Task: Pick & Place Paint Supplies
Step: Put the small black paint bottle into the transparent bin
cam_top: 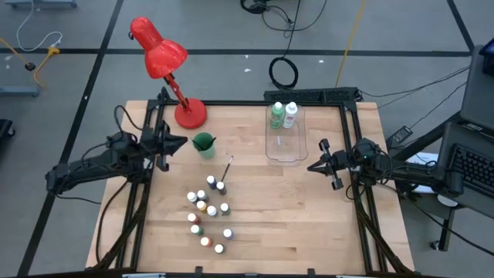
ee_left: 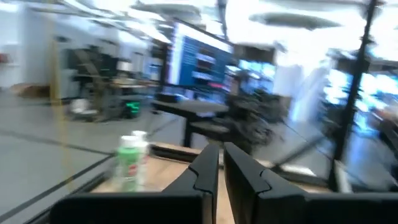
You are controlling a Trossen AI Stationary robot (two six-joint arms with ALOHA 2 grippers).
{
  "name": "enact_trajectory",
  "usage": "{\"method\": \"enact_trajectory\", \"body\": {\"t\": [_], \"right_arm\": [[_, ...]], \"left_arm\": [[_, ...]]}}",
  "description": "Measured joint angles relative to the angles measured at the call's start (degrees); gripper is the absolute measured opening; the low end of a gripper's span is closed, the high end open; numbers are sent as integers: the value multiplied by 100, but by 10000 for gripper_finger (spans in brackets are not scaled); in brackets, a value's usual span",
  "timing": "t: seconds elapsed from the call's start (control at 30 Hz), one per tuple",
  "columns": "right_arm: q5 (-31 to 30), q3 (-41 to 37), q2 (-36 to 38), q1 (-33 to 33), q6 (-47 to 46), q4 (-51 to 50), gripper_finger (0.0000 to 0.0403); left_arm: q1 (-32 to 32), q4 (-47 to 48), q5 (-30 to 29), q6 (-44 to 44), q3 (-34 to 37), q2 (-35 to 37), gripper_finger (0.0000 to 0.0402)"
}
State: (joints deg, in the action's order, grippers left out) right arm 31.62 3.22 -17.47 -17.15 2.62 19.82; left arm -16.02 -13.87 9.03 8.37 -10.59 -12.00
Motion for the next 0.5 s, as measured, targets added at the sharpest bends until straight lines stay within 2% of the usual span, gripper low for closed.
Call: {"method": "enact_trajectory", "body": {"t": [0.07, 0.17, 0.27, 0.37, 0.5], "right_arm": [[0, 0, -9, 0, -1, 1, 16], [-2, 0, -25, 0, -1, -8, 16], [-2, 0, -33, 0, -3, -3, 16], [-2, 0, -36, 0, -42, 2, 16], [-2, 0, -39, 0, -38, -4, 16]], "left_arm": [[168, -151, 223, -247, -34, -288, 26], [572, -245, 242, -843, -449, -865, 26], [1034, 68, -263, -1417, -1079, -1520, 26], [1473, 689, -656, -1873, -1861, -2299, 26], [1888, 2247, -1217, -2180, -3088, -3316, 26]]}}
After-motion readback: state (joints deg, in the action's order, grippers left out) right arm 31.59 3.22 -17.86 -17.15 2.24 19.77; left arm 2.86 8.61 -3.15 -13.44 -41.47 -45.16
